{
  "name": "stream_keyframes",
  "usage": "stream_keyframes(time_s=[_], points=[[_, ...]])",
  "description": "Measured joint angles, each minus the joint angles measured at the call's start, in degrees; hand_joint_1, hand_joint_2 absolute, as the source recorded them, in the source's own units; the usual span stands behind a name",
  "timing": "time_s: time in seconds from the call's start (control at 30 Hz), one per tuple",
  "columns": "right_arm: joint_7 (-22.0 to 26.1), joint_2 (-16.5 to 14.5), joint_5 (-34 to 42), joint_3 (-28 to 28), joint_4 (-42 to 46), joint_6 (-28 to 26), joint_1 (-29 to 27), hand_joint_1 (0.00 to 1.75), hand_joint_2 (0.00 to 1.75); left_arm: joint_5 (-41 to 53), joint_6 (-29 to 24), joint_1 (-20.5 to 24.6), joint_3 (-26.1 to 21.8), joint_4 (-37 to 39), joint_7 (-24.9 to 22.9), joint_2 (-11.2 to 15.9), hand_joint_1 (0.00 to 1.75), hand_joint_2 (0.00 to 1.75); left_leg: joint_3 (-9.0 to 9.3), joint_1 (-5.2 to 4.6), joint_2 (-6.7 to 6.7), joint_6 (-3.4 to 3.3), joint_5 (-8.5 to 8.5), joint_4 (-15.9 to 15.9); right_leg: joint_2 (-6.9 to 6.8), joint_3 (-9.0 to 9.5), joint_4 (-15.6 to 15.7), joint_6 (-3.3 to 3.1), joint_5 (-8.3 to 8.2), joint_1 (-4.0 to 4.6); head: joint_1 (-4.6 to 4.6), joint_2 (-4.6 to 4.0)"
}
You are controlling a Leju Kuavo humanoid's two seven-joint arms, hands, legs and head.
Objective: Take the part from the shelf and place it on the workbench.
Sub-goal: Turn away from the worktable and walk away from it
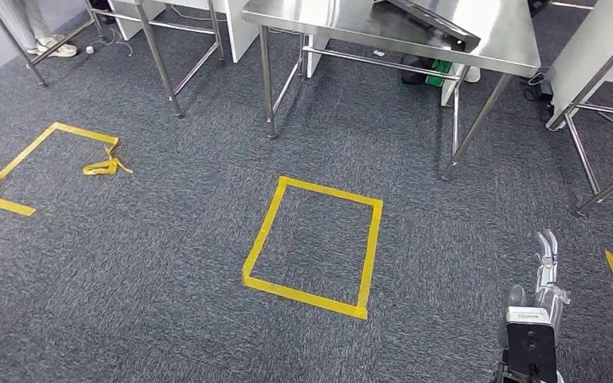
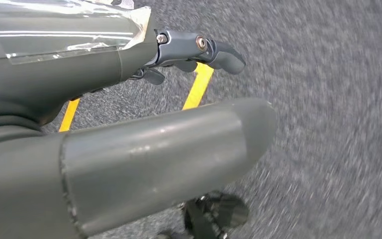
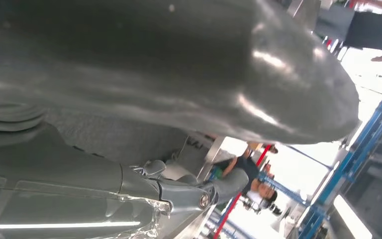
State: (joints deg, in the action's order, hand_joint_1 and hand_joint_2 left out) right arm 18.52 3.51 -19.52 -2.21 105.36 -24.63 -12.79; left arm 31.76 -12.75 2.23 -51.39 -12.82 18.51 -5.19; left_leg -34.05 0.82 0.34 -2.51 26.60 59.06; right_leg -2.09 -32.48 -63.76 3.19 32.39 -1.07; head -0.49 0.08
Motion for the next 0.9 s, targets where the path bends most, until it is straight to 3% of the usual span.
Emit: stream_keyframes(time_s=[0.07,0.1,0.13,0.2,0.27,0.33,0.4,0.47,0.53,0.57,0.6,0.63,0.67,0.73,0.77,0.83,0.9], points=[[0.0,0.1,0.2,0.0,-0.2,-0.1,0.0,0.00,0.00,0.0,-0.1,0.0,0.0,0.0,0.0,0.1,0.00,0.00,-0.30,-0.30,-1.30,-0.51,-0.18,0.0,1.48,-3.98,-8.1,-0.41,3.19,0.17,0.16,0.00],[0.0,0.1,0.2,0.0,-0.4,-0.1,0.0,0.00,0.00,0.0,-0.1,0.0,0.0,0.0,0.0,0.1,0.00,0.00,-0.39,-0.51,-2.02,-0.65,-0.25,0.0,1.70,-5.30,-10.6,-0.39,3.83,0.30,0.21,0.01],[0.0,0.1,0.2,0.0,-0.5,-0.1,0.0,0.00,0.00,0.0,-0.1,0.0,0.0,0.0,0.0,0.1,0.00,0.00,-0.44,-0.74,-2.80,-0.78,-0.33,0.1,1.85,-5.63,-11.0,-0.22,3.56,0.43,0.23,0.01],[-0.1,0.1,0.2,0.1,-0.7,-0.1,0.1,0.00,0.00,0.0,-0.1,0.0,0.0,0.0,0.0,0.1,0.00,0.00,-0.37,-1.13,-4.37,-0.94,-0.45,0.1,2.68,-2.92,-4.9,0.13,0.61,0.72,0.24,0.01],[-0.3,0.1,0.1,0.1,-0.7,-0.1,0.5,0.00,0.00,0.0,-0.1,0.0,0.0,0.0,0.0,0.0,0.00,0.00,-0.34,-1.51,-5.73,-0.90,-0.55,0.1,4.62,0.56,2.8,-0.37,-2.26,1.10,0.21,0.00],[-0.5,0.1,0.0,0.2,-0.7,-0.1,0.9,0.00,0.00,0.0,-0.1,0.0,0.0,0.0,0.1,0.0,0.00,0.00,-0.50,-1.68,-6.77,-0.61,-0.70,0.2,5.35,1.74,5.4,-1.18,-3.13,1.39,0.19,0.01],[-0.8,0.0,-0.1,0.2,-0.7,-0.1,1.1,0.00,0.00,0.1,-0.1,-0.2,0.0,0.0,0.1,0.2,0.00,0.00,-0.78,-1.59,-7.51,-0.16,-0.85,0.2,4.27,2.12,5.9,-1.78,-3.56,1.07,0.21,0.01],[-1.0,-0.1,-0.3,0.1,-0.7,0.0,1.4,0.00,0.00,0.1,-0.1,-0.2,0.0,0.0,0.1,0.3,0.00,0.00,-1.84,-1.71,-5.75,0.40,0.62,2.2,3.02,2.62,6.5,-2.54,-3.99,0.43,0.06,0.01],[-1.3,-0.2,-0.4,0.1,-0.7,0.2,1.4,0.00,0.00,0.2,-0.1,-0.1,0.0,0.0,0.1,0.4,0.00,0.00,-4.92,-1.51,-2.55,1.10,4.29,8.6,1.64,2.78,6.8,-3.01,-4.07,0.19,-0.16,0.00],[-1.3,-0.2,-0.4,0.1,-0.7,0.3,1.4,0.00,0.00,0.2,-0.2,-0.1,0.0,0.0,0.0,0.4,0.00,0.00,-6.85,-1.16,-1.57,1.51,5.97,12.4,0.91,2.76,6.7,-3.10,-4.04,0.17,-0.27,0.01],[-1.4,-0.2,-0.5,0.1,-0.8,0.4,1.5,0.00,0.00,0.2,-0.2,-0.1,0.0,0.0,0.0,0.4,0.00,0.00,-8.26,-0.75,-1.05,1.89,6.76,15.0,0.24,2.74,6.7,-3.09,-4.03,0.11,-0.26,0.01],[-1.4,-0.2,-0.6,0.1,-0.9,0.5,1.7,0.00,0.00,0.2,-0.2,-0.1,0.0,0.0,-0.1,0.5,0.00,0.00,-8.70,-0.31,-0.70,2.29,6.41,15.7,-0.43,2.75,6.7,-3.00,-3.97,-0.01,-0.28,0.00],[-1.5,-0.1,-0.7,0.1,-1.0,0.6,1.9,0.00,0.00,0.2,-0.2,-0.1,0.0,0.0,-0.1,0.5,0.00,0.00,-7.93,0.12,-0.32,2.69,5.04,14.1,-1.05,2.83,6.7,-2.83,-3.86,-0.21,-0.29,0.01],[-1.6,-0.1,-0.8,0.1,-1.2,0.7,2.2,0.00,0.00,0.2,-0.3,-0.1,0.0,0.0,-0.1,0.6,0.00,0.00,-3.85,0.76,1.51,3.45,1.40,6.5,-2.24,3.17,6.5,-2.10,-3.41,-0.44,-0.32,0.01],[-1.6,0.0,-0.8,0.0,-1.3,0.9,2.4,0.00,0.00,0.2,-0.3,-0.1,0.0,0.0,-0.1,0.6,0.00,0.00,-2.06,0.84,2.37,3.50,0.28,3.2,-2.70,3.19,6.3,-1.62,-3.10,-0.34,-0.36,0.01],[-1.7,0.2,-0.9,-0.1,-1.5,1.3,2.9,0.00,0.00,0.3,-0.4,0.0,0.0,-0.1,-0.1,0.5,0.00,0.00,-0.71,0.62,2.90,2.89,-0.15,0.6,-3.50,3.46,6.3,-0.76,-2.69,0.10,-0.28,0.01],[-1.8,0.6,-0.9,-0.2,-1.8,1.8,3.6,0.00,0.00,0.4,-0.5,0.0,0.0,-0.1,-0.1,0.5,0.00,0.00,-0.94,0.38,1.56,1.77,-0.35,0.5,-4.23,3.82,6.6,-0.05,-2.66,0.22,-0.14,0.01]])
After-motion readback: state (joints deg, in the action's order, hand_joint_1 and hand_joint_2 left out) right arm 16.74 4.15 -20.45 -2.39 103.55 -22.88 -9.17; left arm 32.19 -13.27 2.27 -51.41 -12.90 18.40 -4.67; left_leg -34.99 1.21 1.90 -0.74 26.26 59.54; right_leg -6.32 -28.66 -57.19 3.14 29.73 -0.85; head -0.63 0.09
